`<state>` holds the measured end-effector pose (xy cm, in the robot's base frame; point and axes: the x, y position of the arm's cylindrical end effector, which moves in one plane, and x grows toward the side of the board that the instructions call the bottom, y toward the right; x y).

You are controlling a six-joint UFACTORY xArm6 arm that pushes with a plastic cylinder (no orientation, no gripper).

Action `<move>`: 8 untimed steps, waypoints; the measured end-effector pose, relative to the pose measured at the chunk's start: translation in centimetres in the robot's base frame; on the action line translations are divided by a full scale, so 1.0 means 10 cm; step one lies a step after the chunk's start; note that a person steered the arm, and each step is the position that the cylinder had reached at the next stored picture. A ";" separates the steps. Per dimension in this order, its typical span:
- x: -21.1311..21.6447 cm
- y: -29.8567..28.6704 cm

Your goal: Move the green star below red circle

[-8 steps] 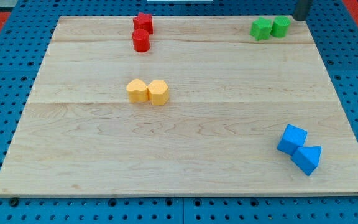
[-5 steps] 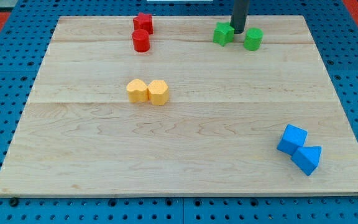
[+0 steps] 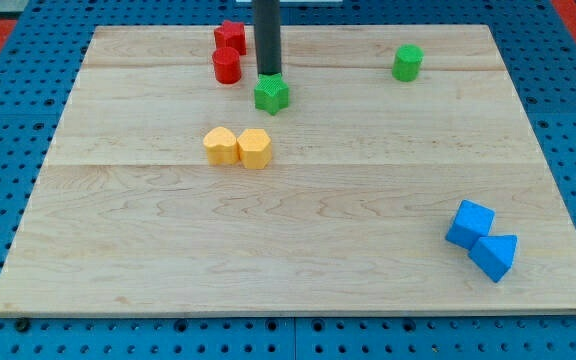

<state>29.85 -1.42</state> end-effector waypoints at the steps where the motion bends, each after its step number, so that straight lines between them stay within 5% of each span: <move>1: 0.07 0.34; 5: 1.06 -0.43; 8: 0.84 -0.39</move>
